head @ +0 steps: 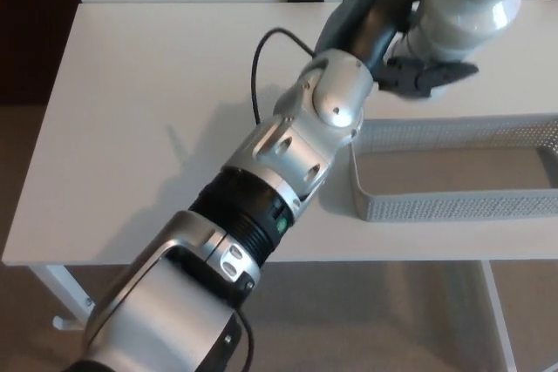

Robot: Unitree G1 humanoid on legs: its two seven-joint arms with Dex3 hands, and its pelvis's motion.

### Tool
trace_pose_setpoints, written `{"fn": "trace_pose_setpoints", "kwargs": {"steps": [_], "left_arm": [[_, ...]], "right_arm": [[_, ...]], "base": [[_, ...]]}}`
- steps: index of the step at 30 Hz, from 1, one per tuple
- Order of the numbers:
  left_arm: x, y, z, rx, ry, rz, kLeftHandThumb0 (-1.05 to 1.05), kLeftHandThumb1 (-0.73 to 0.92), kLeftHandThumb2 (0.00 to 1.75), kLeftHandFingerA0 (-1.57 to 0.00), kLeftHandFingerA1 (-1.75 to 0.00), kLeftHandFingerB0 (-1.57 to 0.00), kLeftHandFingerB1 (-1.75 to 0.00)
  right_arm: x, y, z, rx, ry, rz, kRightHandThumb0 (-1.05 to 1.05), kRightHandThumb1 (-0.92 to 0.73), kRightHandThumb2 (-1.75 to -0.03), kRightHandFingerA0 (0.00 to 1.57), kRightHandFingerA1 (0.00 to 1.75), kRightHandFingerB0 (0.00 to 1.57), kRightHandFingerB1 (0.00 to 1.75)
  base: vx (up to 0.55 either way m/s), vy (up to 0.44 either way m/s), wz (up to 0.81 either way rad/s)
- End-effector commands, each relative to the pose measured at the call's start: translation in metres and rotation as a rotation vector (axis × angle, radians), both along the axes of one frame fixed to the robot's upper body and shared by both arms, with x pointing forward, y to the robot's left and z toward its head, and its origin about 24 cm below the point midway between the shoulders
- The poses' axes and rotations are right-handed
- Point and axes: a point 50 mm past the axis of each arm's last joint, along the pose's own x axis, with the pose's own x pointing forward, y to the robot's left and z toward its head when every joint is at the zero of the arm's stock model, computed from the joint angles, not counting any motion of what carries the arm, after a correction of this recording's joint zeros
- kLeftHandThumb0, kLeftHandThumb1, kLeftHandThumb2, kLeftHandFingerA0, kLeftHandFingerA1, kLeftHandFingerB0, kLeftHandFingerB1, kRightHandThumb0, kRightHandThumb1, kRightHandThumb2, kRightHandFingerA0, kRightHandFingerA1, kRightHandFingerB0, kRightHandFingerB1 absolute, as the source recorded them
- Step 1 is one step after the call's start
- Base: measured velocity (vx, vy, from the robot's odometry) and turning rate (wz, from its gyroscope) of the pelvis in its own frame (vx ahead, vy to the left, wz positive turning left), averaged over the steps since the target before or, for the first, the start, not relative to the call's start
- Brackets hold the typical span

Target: The robot walk up to a desk on which a bottle is kept on the left hand side and a container is kept on the right hand side. The robot uses its left hand to pick up the bottle and places it in the container.

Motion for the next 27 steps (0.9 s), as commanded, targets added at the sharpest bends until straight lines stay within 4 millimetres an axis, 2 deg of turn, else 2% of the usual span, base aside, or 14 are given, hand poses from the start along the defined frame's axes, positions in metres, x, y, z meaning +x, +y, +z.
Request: {"fn": "trace_pose_setpoints", "kwargs": {"steps": [1,3,4,9,11,16,17,18,20,21,22,23,24,27], "left_arm": [[-0.030,-0.031,-0.037,-0.040,0.118,-0.091,-0.19,0.72,0.79,-1.18,-1.12,-0.80,-1.18],[-0.032,-0.031,-0.042,-0.012,0.140,-0.093,-0.21,0.75,0.75,-1.19,-1.06,-0.79,-1.16],[-0.033,-0.031,-0.045,0.003,0.152,-0.093,-0.20,0.73,0.75,-1.21,-1.06,-0.81,-1.13],[-0.043,-0.032,-0.060,0.005,0.189,-0.090,-0.16,0.72,0.80,-1.16,-1.15,-0.84,-1.13],[-0.045,-0.030,-0.064,0.001,0.200,-0.091,-0.15,0.73,0.77,-1.11,-1.21,-0.81,-1.19],[-0.049,-0.026,-0.071,0.003,0.219,-0.089,-0.14,0.73,0.78,-1.11,-1.23,-0.79,-1.19],[-0.052,-0.024,-0.076,0.001,0.230,-0.090,-0.13,0.74,0.76,-1.09,-1.24,-0.78,-1.18],[-0.053,-0.023,-0.078,0.003,0.236,-0.090,-0.13,0.74,0.78,-1.11,-1.21,-0.78,-1.18],[-0.053,-0.022,-0.079,0.006,0.237,-0.090,-0.13,0.74,0.78,-1.11,-1.21,-0.78,-1.18],[-0.054,-0.020,-0.080,0.010,0.240,-0.090,-0.12,0.72,0.81,-1.12,-1.21,-0.79,-1.19],[-0.054,-0.019,-0.082,0.012,0.245,-0.090,-0.13,0.71,0.84,-1.14,-1.16,-0.79,-1.16],[-0.054,-0.018,-0.083,0.012,0.248,-0.090,-0.13,0.71,0.84,-1.14,-1.16,-0.79,-1.16],[-0.054,-0.017,-0.084,0.014,0.251,-0.087,-0.14,0.70,0.84,-1.15,-1.12,-0.80,-1.14],[-0.055,-0.015,-0.087,0.019,0.256,-0.080,-0.13,0.70,0.84,-1.14,-1.15,-0.80,-1.14]], "right_arm": [[-0.002,-0.001,0.002,0.008,0.004,-0.008,0.12,-0.92,-1.67,0.39,0.91,0.20,0.79],[-0.003,-0.002,0.000,0.014,0.006,-0.009,0.11,-0.91,-1.66,0.43,0.94,0.23,0.81],[-0.004,-0.004,-0.002,0.015,0.015,-0.013,0.13,-0.92,-1.64,0.39,0.90,0.19,0.77],[-0.016,-0.010,-0.011,0.004,0.067,-0.035,0.13,-0.92,-1.62,0.34,0.85,0.14,0.73],[-0.020,-0.011,-0.012,-0.003,0.073,-0.036,0.12,-0.92,-1.61,0.25,0.80,0.10,0.71],[-0.027,-0.015,-0.017,-0.005,0.078,-0.045,0.10,-0.92,-1.62,0.09,0.73,0.01,0.67],[-0.030,-0.016,-0.018,-0.044,0.074,-0.025,-0.01,-0.86,-1.58,0.01,0.69,0.00,0.65],[-0.030,-0.015,-0.017,-0.048,0.064,-0.021,-0.22,-0.40,-1.75,0.00,0.17,0.00,0.06],[-0.029,-0.014,-0.016,-0.036,0.052,-0.025,-0.22,-0.40,-1.75,0.00,0.17,0.00,0.06],[-0.029,-0.014,-0.016,-0.025,0.030,-0.017,-0.41,-0.45,-1.75,0.00,0.01,0.00,0.00],[-0.028,-0.015,-0.016,0.007,0.013,-0.024,-0.66,-0.51,-1.75,0.00,0.00,0.00,0.00],[-0.028,-0.015,-0.016,0.031,0.000,-0.030,-0.66,-0.51,-1.75,0.00,0.00,0.00,0.00],[-0.027,-0.014,-0.015,0.082,-0.027,-0.045,-0.94,-0.74,-1.75,0.00,0.50,0.00,0.41],[-0.027,-0.012,-0.013,0.192,-0.083,-0.079,-1.05,-0.78,-1.74,0.00,0.48,0.00,0.39]], "base": [[0.00,0.000,0.00],[0.00,0.000,0.00],[0.00,0.000,0.00],[0.00,0.000,0.00],[0.00,0.000,0.00],[0.00,0.000,0.00],[0.00,0.000,0.00],[0.00,0.000,0.00],[0.00,0.000,0.00],[0.00,0.000,0.00],[0.00,0.000,0.00],[0.00,0.000,0.00],[0.00,0.000,0.00],[0.00,0.000,0.00]]}}
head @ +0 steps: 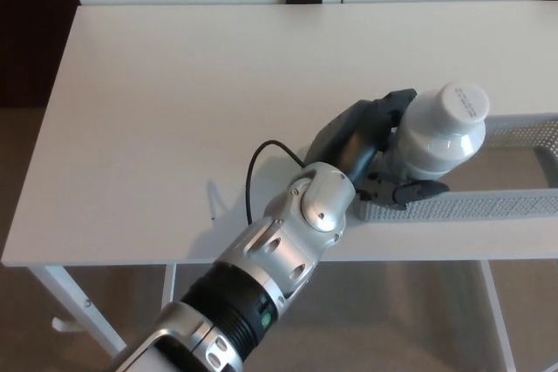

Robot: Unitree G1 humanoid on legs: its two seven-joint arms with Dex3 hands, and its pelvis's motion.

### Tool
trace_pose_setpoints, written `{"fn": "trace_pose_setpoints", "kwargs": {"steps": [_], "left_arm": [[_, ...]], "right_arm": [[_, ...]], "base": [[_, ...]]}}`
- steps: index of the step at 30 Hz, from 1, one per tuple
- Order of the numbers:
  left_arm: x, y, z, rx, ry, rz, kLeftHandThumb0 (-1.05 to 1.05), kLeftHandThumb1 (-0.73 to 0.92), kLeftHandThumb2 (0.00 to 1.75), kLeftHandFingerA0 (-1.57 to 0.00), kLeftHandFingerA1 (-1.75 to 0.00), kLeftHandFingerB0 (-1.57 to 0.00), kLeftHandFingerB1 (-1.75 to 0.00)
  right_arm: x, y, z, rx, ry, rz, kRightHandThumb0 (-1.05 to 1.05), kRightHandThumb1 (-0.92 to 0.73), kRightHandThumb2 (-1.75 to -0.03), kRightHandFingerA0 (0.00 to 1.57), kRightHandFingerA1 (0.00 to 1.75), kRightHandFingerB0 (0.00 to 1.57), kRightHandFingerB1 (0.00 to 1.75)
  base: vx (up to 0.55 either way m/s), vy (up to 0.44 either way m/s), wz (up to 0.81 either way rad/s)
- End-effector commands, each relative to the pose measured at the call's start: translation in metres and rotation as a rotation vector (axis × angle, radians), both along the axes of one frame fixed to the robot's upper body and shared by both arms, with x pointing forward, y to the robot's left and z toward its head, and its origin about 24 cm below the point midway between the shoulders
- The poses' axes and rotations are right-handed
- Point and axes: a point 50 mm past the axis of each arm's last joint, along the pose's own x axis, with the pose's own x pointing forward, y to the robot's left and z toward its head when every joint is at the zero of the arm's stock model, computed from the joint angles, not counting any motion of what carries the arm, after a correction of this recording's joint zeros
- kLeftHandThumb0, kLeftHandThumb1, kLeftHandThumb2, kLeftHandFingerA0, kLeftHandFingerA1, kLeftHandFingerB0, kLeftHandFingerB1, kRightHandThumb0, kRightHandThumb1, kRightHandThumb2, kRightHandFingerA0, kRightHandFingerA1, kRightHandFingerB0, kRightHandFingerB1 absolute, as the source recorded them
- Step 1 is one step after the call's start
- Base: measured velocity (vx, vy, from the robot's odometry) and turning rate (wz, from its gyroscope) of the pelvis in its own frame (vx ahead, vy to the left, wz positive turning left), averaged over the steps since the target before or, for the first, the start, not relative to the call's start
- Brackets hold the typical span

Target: The robot walk up to a desk on which a bottle is kept on the left hand side and a container is kept on the right hand side. The robot uses its left hand to pick up the bottle and places it in the container.

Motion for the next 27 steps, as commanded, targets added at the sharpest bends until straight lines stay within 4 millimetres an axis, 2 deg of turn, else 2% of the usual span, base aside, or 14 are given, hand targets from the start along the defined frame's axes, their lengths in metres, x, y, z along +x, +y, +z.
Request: {"fn": "trace_pose_setpoints", "kwargs": {"steps": [1,4,5,6,7,8,9,10,11,12,22,27], "left_arm": [[-0.015,-0.017,-0.013,-0.038,0.087,-0.030,-0.10,0.69,0.84,-1.11,-1.18,-0.81,-1.13],[-0.017,-0.015,-0.016,-0.072,0.099,-0.022,-0.10,0.71,0.81,-1.15,-1.09,-0.85,-1.04],[-0.017,-0.014,-0.017,-0.092,0.108,-0.014,-0.14,0.75,0.72,-1.18,-1.08,-0.83,-0.82],[-0.017,-0.012,-0.019,-0.103,0.138,-0.017,-0.58,0.50,0.79,-0.30,-0.49,-0.13,-0.39],[-0.017,-0.011,-0.020,-0.107,0.157,-0.021,-0.58,0.50,0.79,-0.30,-0.49,-0.13,-0.39],[-0.018,-0.010,-0.021,-0.079,0.172,-0.039,-0.86,0.51,0.89,0.00,-0.01,0.00,-0.04],[-0.018,-0.008,-0.022,-0.043,0.182,-0.058,-0.86,0.51,0.89,0.00,-0.01,0.00,-0.04],[-0.018,-0.007,-0.022,-0.030,0.183,-0.063,-0.90,0.62,0.58,0.00,0.00,0.00,0.00],[-0.018,-0.006,-0.023,-0.026,0.183,-0.065,-0.90,0.62,0.58,0.00,0.00,0.00,0.00],[-0.017,-0.004,-0.023,-0.022,0.183,-0.068,-1.05,0.64,0.62,0.00,0.00,0.00,0.00],[-0.009,0.010,-0.019,-0.052,0.209,-0.091,-1.05,0.66,0.63,0.00,0.00,0.00,0.00],[0.004,0.026,-0.001,-0.058,0.168,-0.073,-1.05,0.67,0.61,0.00,0.00,0.00,0.00]], "right_arm": [[0.002,-0.001,0.008,0.286,-0.169,-0.124,-1.05,-0.92,-1.27,0.00,0.00,0.00,0.00],[0.003,0.000,0.010,0.430,-0.210,-0.212,-1.05,-0.92,-1.19,0.00,0.00,0.00,0.00],[0.003,-0.001,0.011,0.459,-0.219,-0.221,-1.05,-0.92,-1.16,0.00,0.00,0.00,0.00],[0.003,0.000,0.013,0.523,-0.239,-0.267,-1.05,-0.92,-1.10,0.00,0.00,0.00,0.00],[0.003,0.001,0.015,0.567,-0.252,-0.298,-1.05,-0.92,-1.10,0.00,0.00,0.00,0.00],[0.002,0.002,0.017,0.604,-0.270,-0.303,-1.05,-0.92,-1.15,0.00,0.00,0.00,0.00],[0.001,0.002,0.019,0.631,-0.286,-0.295,-1.05,-0.92,-1.15,0.00,0.00,0.00,0.00],[0.001,0.002,0.020,0.638,-0.294,-0.293,-1.05,-0.92,-1.14,0.00,0.00,0.00,0.00],[0.001,0.002,0.021,0.643,-0.298,-0.295,-1.05,-0.92,-1.14,0.00,0.00,0.00,0.00],[0.002,0.002,0.021,0.642,-0.301,-0.300,-1.05,-0.92,-1.14,0.00,0.00,0.00,0.00],[0.004,0.003,0.024,0.651,-0.315,-0.320,-1.05,-0.92,-1.13,0.00,0.00,0.00,0.00],[0.005,0.004,0.028,0.662,-0.326,-0.309,-1.05,-0.92,-1.12,0.00,0.00,0.00,0.00]], "base": [[0.00,0.000,0.00],[0.00,0.000,0.00],[0.00,0.000,0.00],[0.00,0.000,0.00],[0.00,0.000,0.00],[0.00,0.000,0.00],[0.00,0.000,0.00],[0.00,0.000,0.00],[0.00,0.000,0.00],[0.00,0.000,0.00],[0.00,0.000,0.00],[0.00,0.000,0.00]]}}
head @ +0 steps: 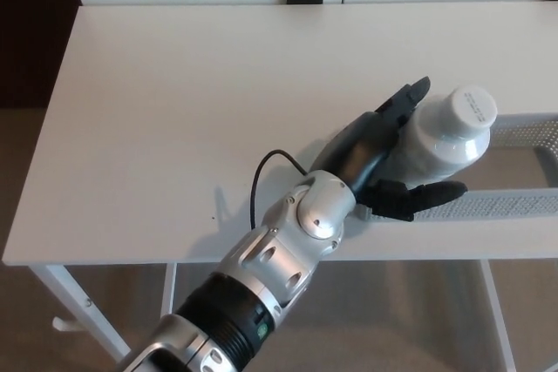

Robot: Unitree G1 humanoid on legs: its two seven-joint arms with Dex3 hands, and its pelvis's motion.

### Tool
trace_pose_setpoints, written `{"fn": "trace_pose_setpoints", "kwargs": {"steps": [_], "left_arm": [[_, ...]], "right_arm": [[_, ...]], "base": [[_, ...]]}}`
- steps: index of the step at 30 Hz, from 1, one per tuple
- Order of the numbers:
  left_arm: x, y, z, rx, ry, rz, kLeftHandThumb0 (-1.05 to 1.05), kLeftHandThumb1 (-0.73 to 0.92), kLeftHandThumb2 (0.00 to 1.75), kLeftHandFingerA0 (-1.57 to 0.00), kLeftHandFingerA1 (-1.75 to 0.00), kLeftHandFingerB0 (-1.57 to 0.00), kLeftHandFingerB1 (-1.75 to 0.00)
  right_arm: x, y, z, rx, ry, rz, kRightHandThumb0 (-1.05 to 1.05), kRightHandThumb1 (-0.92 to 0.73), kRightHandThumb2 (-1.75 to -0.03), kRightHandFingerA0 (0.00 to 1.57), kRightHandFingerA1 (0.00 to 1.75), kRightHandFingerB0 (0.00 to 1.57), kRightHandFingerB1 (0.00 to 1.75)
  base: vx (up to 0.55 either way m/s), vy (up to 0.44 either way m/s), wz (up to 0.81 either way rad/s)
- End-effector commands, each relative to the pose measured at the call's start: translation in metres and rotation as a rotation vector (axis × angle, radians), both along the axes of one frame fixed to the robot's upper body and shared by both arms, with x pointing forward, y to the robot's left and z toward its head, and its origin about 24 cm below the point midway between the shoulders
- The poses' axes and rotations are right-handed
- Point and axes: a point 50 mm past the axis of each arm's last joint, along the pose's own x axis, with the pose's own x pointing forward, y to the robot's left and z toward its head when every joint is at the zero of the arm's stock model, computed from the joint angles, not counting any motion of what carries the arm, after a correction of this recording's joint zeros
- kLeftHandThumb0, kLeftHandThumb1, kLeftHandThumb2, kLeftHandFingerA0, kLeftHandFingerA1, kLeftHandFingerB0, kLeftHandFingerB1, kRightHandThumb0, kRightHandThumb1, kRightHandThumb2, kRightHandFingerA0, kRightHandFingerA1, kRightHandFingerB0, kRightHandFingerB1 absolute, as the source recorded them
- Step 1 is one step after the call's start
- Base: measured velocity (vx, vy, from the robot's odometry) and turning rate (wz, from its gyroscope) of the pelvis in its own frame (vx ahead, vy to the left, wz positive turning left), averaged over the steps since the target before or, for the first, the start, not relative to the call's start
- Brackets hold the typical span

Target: The robot walk up to a desk on which a bottle is kept on the left hand side and a container is kept on the right hand side. The robot uses its left hand to pick up the bottle and places it in the container.

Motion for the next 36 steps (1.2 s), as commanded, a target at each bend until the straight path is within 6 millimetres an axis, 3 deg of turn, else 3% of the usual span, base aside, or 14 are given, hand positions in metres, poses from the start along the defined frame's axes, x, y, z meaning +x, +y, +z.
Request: {"fn": "trace_pose_setpoints", "kwargs": {"steps": [1,3,5,6,14,16,17,23,24,25,31,32,33,36], "left_arm": [[0.012,0.026,0.003,-0.003,0.103,-0.001,-1.05,0.67,0.61,0.00,0.00,0.00,0.00],[0.022,0.040,0.020,0.008,0.056,0.021,-0.97,0.50,0.87,0.00,0.00,0.00,0.00],[0.035,0.055,0.043,-0.021,0.003,0.036,-0.95,0.51,0.87,0.00,0.00,0.00,0.00],[0.048,0.071,0.070,-0.032,-0.070,0.052,-0.97,0.66,0.60,0.00,0.00,0.00,0.00],[0.066,0.118,0.158,-0.082,-0.235,0.096,-0.89,0.63,0.60,0.00,0.00,0.00,0.00],[0.064,0.137,0.197,-0.093,-0.328,0.094,-0.90,0.64,0.60,0.00,0.00,0.00,0.00],[0.057,0.152,0.224,-0.098,-0.403,0.089,-0.93,0.54,0.86,0.00,0.00,0.00,0.00],[0.016,0.202,0.287,-0.091,-0.597,0.083,-0.94,0.54,0.88,0.00,0.00,0.00,0.00],[0.013,0.206,0.289,-0.090,-0.602,0.085,-0.94,0.54,0.88,0.00,0.00,0.00,0.00],[0.000,0.221,0.296,-0.111,-0.627,0.087,-0.90,0.64,0.60,0.00,0.00,0.00,0.00],[-0.057,0.267,0.296,-0.102,-0.677,0.093,-0.91,0.62,0.60,0.00,0.00,0.00,0.00],[-0.071,0.275,0.288,-0.097,-0.674,0.099,-0.89,0.56,0.58,0.00,0.00,0.00,0.00],[-0.087,0.286,0.277,-0.091,-0.666,0.115,-0.80,0.45,0.84,0.00,0.00,0.00,-0.03],[-0.126,0.310,0.246,-0.058,-0.643,0.198,-0.70,0.42,0.77,0.00,-0.01,0.00,0.00]], "right_arm": [[-0.001,0.004,0.012,0.242,-0.118,-0.064,-1.05,-0.92,-1.12,0.00,0.00,0.00,0.00],[-0.001,0.005,0.013,0.268,-0.129,-0.060,-1.05,-0.92,-1.14,0.00,0.00,0.00,0.00],[0.001,0.005,0.016,0.283,-0.152,-0.054,-1.05,-0.92,-1.08,0.00,0.00,0.00,0.00],[0.002,0.003,0.018,0.284,-0.173,-0.038,-1.05,-0.92,-1.10,0.00,0.00,0.00,0.00],[0.014,-0.001,0.027,0.298,-0.235,0.017,-1.05,-0.92,-1.04,0.00,0.00,0.00,0.00],[0.027,0.005,0.036,0.323,-0.262,0.012,-1.05,-0.92,-1.10,0.00,0.00,0.00,0.00],[0.033,0.009,0.039,0.319,-0.258,0.006,-1.05,-0.92,-1.10,0.00,0.00,0.00,0.00],[0.041,0.016,0.039,0.348,-0.241,-0.037,-1.05,-0.92,-1.07,0.00,0.00,0.00,0.00],[0.040,0.017,0.039,0.347,-0.234,-0.041,-1.05,-0.92,-1.07,0.00,0.00,0.00,0.00],[0.038,0.016,0.039,0.348,-0.222,-0.045,-1.05,-0.92,-1.06,0.00,0.00,0.00,0.00],[0.033,0.014,0.037,0.345,-0.220,-0.045,-1.05,-0.92,-1.04,0.00,0.00,0.00,0.00],[0.033,0.013,0.037,0.343,-0.220,-0.046,-1.05,-0.92,-1.01,0.00,0.00,0.00,0.00],[0.032,0.012,0.036,0.342,-0.220,-0.045,-1.05,-0.92,-1.02,0.00,0.00,0.00,0.00],[0.031,0.009,0.036,0.348,-0.215,-0.053,-1.05,-0.92,-1.01,0.00,0.00,0.00,0.00]], "base": [[0.00,0.000,0.00],[0.00,0.000,0.00],[0.00,0.000,0.00],[0.00,0.000,0.00],[0.00,0.000,0.00],[0.00,0.000,0.00],[0.00,0.000,0.00],[0.00,0.000,0.00],[0.00,0.000,0.00],[0.00,0.000,0.00],[0.00,0.000,0.00],[0.00,0.000,0.00],[0.00,0.000,0.00],[0.00,0.000,0.00]]}}
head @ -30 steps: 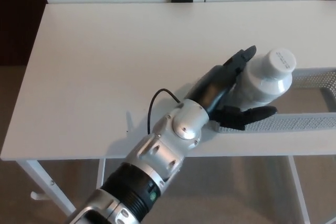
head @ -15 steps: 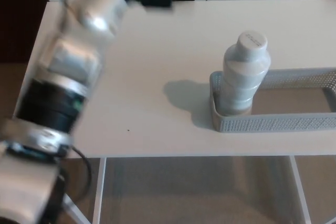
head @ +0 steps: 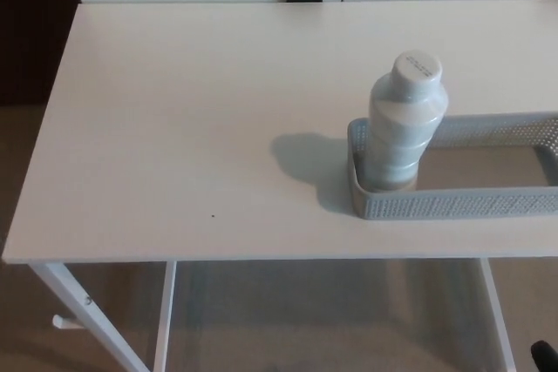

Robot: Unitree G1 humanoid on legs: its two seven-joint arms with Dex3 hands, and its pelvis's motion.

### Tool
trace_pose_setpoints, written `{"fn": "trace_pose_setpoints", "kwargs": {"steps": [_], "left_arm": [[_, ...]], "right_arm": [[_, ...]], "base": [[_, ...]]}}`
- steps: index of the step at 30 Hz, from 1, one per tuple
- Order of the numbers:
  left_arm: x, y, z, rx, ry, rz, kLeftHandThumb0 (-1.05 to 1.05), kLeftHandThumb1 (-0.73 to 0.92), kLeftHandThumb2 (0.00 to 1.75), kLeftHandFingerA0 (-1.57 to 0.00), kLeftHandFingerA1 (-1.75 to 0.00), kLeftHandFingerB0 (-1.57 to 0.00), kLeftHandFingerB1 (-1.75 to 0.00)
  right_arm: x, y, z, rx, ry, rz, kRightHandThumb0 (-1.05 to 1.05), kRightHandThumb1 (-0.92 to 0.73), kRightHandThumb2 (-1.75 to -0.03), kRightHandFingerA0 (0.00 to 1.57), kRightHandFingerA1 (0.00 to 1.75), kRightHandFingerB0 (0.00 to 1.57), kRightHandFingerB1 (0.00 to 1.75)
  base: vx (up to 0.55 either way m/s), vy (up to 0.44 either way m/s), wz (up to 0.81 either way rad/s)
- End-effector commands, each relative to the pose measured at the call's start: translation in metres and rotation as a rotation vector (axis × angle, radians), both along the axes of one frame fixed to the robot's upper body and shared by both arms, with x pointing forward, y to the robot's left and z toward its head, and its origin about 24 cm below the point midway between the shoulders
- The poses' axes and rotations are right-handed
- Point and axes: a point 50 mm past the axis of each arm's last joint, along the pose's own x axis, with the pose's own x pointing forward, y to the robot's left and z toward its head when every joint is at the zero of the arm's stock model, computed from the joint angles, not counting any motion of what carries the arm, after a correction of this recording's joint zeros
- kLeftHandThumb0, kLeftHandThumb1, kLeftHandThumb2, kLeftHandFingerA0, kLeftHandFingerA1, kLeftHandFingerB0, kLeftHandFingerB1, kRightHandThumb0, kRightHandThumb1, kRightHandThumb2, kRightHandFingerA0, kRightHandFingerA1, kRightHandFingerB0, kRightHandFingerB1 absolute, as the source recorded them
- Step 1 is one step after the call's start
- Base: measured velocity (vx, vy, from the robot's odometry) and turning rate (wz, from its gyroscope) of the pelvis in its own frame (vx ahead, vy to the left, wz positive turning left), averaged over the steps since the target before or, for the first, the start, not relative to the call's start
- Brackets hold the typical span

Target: The robot walk up to a desk on which a bottle is kept on the left hand side and a container is kept on the right hand side. The robot uses its left hand to pick up the bottle and places it in the container.

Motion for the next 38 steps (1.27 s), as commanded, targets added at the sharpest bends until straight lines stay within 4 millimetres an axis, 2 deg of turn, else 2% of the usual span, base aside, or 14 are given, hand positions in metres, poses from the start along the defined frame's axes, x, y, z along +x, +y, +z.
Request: {"fn": "trace_pose_setpoints", "kwargs": {"steps": [1,3,6,7,8,9,17,18,25,27,31,32,36,38], "left_arm": [[-0.142,0.085,-0.056,0.029,0.123,0.021,-0.60,0.36,0.68,0.00,-0.01,0.00,0.00],[-0.181,0.125,-0.100,-0.100,0.265,0.121,-0.35,0.41,0.67,0.00,-0.04,0.00,-0.07],[-0.189,0.132,-0.108,-0.128,0.294,0.139,-0.35,0.41,0.67,0.00,-0.04,0.00,-0.07],[-0.212,0.150,-0.133,-0.215,0.360,0.209,-0.27,0.50,0.55,0.00,-0.11,0.00,-0.08],[-0.230,0.161,-0.152,-0.319,0.405,0.253,-0.21,0.47,0.61,0.00,-0.09,0.00,-0.09],[-0.249,0.174,-0.172,-0.439,0.444,0.308,-0.23,0.47,0.54,0.00,-0.07,0.00,-0.11],[-0.325,0.208,-0.268,-0.739,0.721,0.624,-0.03,0.50,0.55,0.00,-0.16,0.00,-0.17],[-0.333,0.206,-0.284,-0.762,0.780,0.657,0.00,0.41,0.71,0.00,-0.14,0.00,-0.10],[-0.346,0.186,-0.333,-0.782,1.030,0.751,-0.01,0.52,0.55,0.00,-0.21,0.00,-0.15],[-0.346,0.181,-0.340,-0.800,1.052,0.755,0.03,0.44,0.76,0.00,-0.23,0.00,-0.11],[-0.342,0.166,-0.349,-0.820,1.100,0.717,0.05,0.60,0.57,0.00,-0.14,0.00,-0.15],[-0.338,0.158,-0.359,-0.843,1.152,0.678,0.04,0.45,0.76,0.00,-0.18,0.00,-0.13],[-0.338,0.153,-0.368,-0.878,1.184,0.667,0.04,0.48,0.78,0.00,-0.19,0.00,-0.12],[-0.339,0.148,-0.371,-0.872,1.204,0.657,0.06,0.60,0.58,0.00,-0.19,0.00,-0.18]], "right_arm": [[0.003,-0.008,0.002,0.067,0.043,-0.069,-1.05,-0.91,-1.06,0.00,0.20,0.00,0.00],[0.007,-0.008,0.002,0.076,0.028,-0.071,-1.05,-0.33,-1.65,0.00,0.00,0.00,0.00],[0.006,-0.008,0.002,0.068,0.030,-0.068,-1.05,-0.33,-1.65,0.00,0.00,0.00,0.00],[0.009,-0.005,0.004,0.050,0.041,-0.068,-0.91,0.02,-1.75,0.00,0.60,0.00,0.00],[0.010,-0.005,0.005,0.041,0.050,-0.060,-0.70,0.18,-1.75,0.00,0.64,0.00,0.00],[0.011,-0.005,0.006,0.035,0.051,-0.054,-0.50,0.07,-1.75,0.00,0.11,0.00,0.00],[0.006,-0.004,0.005,0.014,0.070,-0.043,-0.42,0.13,-1.75,0.00,0.00,0.00,0.00],[0.002,-0.005,0.004,0.003,0.077,-0.037,-0.45,0.09,-1.75,0.00,0.00,0.00,0.00],[0.002,-0.003,0.002,0.011,0.116,-0.043,-0.30,-0.07,-1.75,0.00,0.00,0.00,0.00],[0.002,-0.003,0.002,-0.001,0.120,-0.039,-0.29,-0.07,-1.75,0.00,0.00,0.00,0.00],[-0.001,-0.005,0.001,0.004,0.134,-0.048,-0.30,-0.06,-1.75,0.00,0.00,0.00,0.00],[-0.005,-0.006,0.002,-0.009,0.157,-0.063,-0.30,-0.14,-1.75,0.00,0.00,0.00,0.00],[-0.008,-0.006,0.002,0.012,0.160,-0.077,-0.30,-0.38,-1.75,0.00,0.00,0.00,0.00],[-0.011,-0.006,0.002,0.010,0.169,-0.071,-0.25,-0.33,-1.75,0.00,0.00,0.00,0.00]], "base": [[0.00,0.000,0.00],[0.00,0.000,0.03],[0.00,0.000,0.00],[0.00,0.000,0.00],[0.00,0.000,0.00],[0.00,0.000,0.06],[0.00,0.000,-0.01],[0.00,0.000,0.08],[0.00,0.000,0.01],[0.00,0.000,0.00],[0.00,0.000,0.02],[0.00,0.000,0.00],[0.00,0.000,0.00],[0.00,-0.004,0.03]]}}
